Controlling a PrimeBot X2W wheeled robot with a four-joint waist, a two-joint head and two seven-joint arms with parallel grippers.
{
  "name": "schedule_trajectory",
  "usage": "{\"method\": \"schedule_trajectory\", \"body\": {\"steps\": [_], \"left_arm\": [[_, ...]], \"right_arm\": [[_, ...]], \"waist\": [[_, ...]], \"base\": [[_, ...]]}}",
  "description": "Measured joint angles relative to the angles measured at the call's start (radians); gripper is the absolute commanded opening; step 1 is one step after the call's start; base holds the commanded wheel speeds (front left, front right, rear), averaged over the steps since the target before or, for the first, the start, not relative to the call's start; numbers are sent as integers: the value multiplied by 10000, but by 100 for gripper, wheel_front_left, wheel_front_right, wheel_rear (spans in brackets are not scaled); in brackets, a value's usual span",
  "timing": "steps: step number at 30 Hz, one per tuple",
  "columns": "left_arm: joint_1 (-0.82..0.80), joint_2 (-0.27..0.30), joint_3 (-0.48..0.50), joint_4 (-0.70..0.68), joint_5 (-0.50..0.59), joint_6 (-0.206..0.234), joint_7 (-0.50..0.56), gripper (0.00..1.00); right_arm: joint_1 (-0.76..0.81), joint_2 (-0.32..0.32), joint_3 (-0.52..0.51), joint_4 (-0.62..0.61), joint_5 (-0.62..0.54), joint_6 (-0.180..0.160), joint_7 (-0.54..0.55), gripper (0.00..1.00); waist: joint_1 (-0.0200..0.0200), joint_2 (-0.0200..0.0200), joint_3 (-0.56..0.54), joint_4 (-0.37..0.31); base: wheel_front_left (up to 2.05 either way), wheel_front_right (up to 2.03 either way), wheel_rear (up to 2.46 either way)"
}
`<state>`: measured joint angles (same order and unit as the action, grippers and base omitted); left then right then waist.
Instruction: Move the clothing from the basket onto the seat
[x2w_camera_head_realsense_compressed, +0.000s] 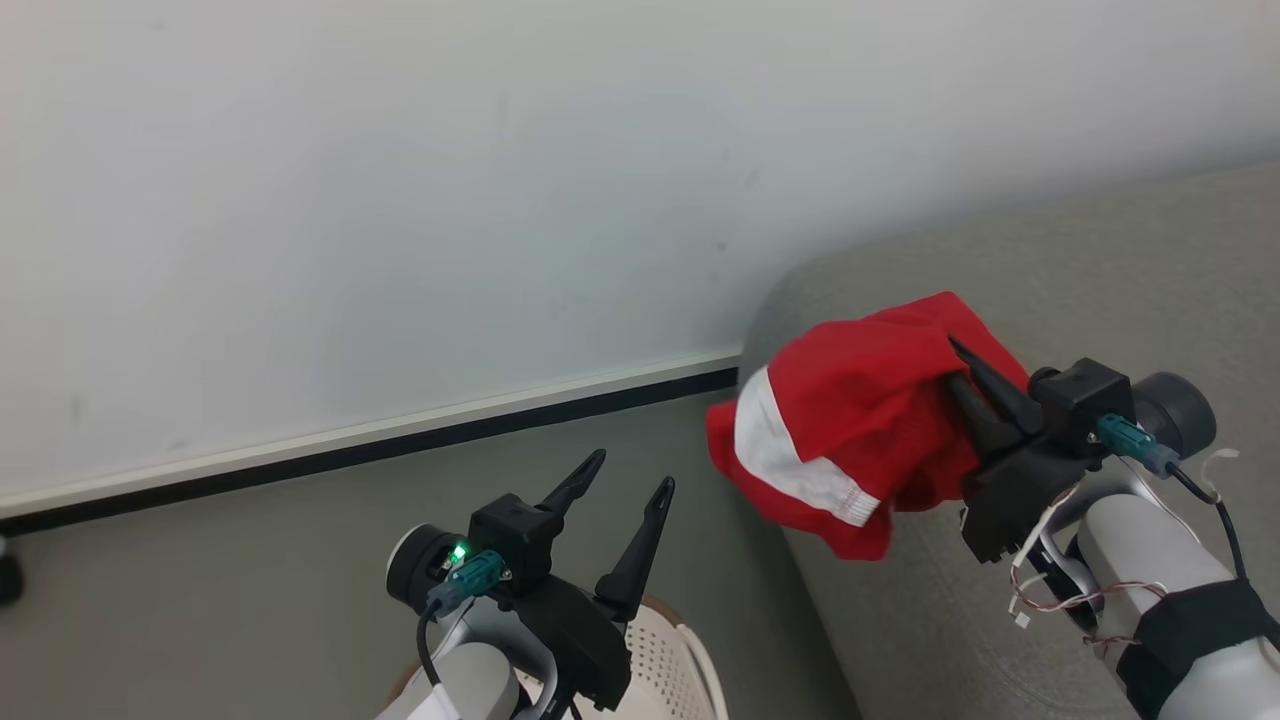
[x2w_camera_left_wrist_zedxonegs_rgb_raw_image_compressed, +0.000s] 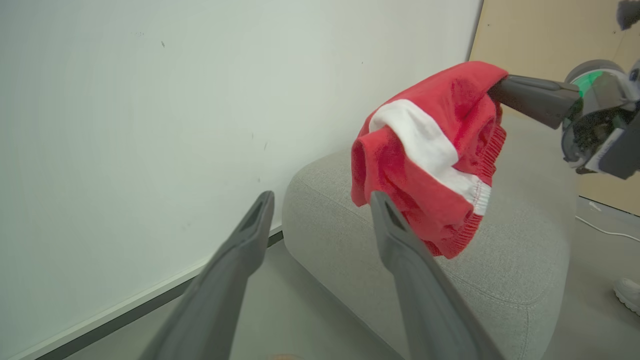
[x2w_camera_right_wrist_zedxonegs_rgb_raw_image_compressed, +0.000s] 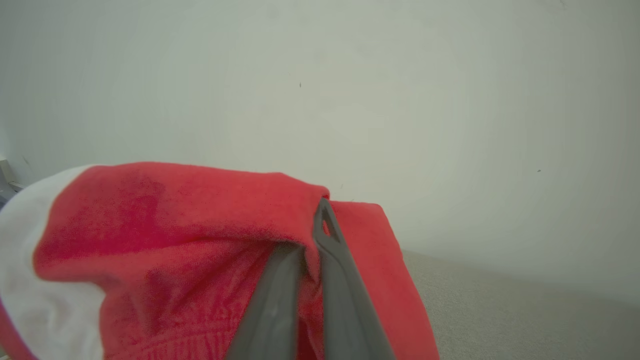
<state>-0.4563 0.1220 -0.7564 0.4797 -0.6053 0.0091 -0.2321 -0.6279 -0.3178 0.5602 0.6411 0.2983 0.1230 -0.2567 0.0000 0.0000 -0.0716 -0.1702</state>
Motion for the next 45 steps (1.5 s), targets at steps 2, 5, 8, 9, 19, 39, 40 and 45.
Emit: {"method": "schedule_trajectory", "body": {"steps": [2,5,8,9,19,39,40,45], "left_arm": [[54,-35,-2,-92,0,12,-12,100],[152,-63,0,-184,0,88,-69,100],[213,-61,19,-307,2,113,-75,100],[247,-69,19,-341,2,151,-77,100],[353,-176,-69,-625,98,261,-121,100],[-189,345,-575,-1921,1106,347,182,100],[-249,347,-635,-2017,1152,347,211,100],[-628,380,-828,-2554,1348,339,518,100]], "right_arm": [[144,-109,-21,-159,-2,-10,2,0],[330,-240,-36,-380,-12,-44,2,0],[520,-336,-56,-594,-13,-88,2,0],[580,-385,-84,-660,-13,-96,2,0],[1151,-886,-464,-1168,31,-276,2,0],[-1314,-1346,-1662,-1375,433,-523,282,0],[-1601,-1360,-1708,-1271,437,-522,330,0],[-3093,-1659,-2188,-596,635,-479,629,0]], "waist": [[0,0,13,-267],[0,0,43,-677],[0,0,87,-1096],[0,0,104,-1237],[-1,0,412,-2219],[0,1,2410,-1845],[1,1,2547,-1796],[1,1,3234,-1524]], "base": [[0,0,0],[0,0,0],[0,0,0],[0,0,0],[0,0,0],[0,0,0],[0,0,0],[0,0,0]]}}
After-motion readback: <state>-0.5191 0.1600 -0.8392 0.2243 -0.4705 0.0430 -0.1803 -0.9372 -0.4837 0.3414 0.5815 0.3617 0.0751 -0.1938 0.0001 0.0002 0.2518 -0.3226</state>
